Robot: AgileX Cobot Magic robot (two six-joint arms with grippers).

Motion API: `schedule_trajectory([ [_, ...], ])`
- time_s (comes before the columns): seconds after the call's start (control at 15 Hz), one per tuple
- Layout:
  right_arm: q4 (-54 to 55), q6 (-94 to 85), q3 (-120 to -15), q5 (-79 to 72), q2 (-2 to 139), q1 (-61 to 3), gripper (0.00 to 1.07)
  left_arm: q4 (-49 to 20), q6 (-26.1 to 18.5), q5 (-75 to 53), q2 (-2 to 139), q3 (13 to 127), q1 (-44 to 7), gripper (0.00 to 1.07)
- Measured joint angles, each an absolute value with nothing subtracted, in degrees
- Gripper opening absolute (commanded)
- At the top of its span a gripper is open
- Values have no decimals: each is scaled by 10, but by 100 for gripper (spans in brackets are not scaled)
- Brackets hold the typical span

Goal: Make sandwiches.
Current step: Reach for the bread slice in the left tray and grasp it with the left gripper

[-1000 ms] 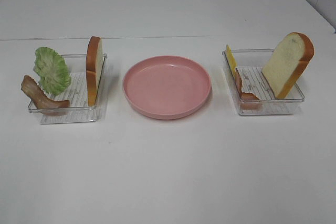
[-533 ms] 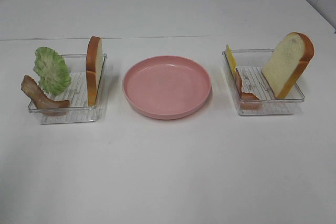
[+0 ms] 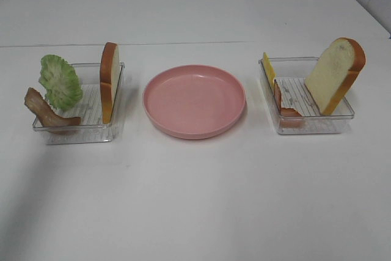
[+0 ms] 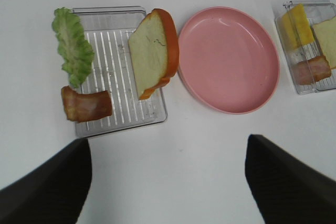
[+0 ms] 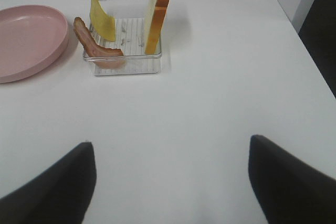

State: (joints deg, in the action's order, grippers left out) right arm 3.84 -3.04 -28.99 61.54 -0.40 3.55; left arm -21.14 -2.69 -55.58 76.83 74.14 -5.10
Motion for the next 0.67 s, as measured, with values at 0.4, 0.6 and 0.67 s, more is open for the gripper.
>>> schedule_trajectory([
  [0.4,38,-30,-290,615,-4,36,76,-115,105,-560,1011,929,-142,76],
  [0.6,38,-30,-290,615,-4,36,76,-68,143,-560,1076,976,-172,76],
  [0.67,38,-30,-290,615,-4,36,76,-50,160,-561,1107,996,-186,76],
])
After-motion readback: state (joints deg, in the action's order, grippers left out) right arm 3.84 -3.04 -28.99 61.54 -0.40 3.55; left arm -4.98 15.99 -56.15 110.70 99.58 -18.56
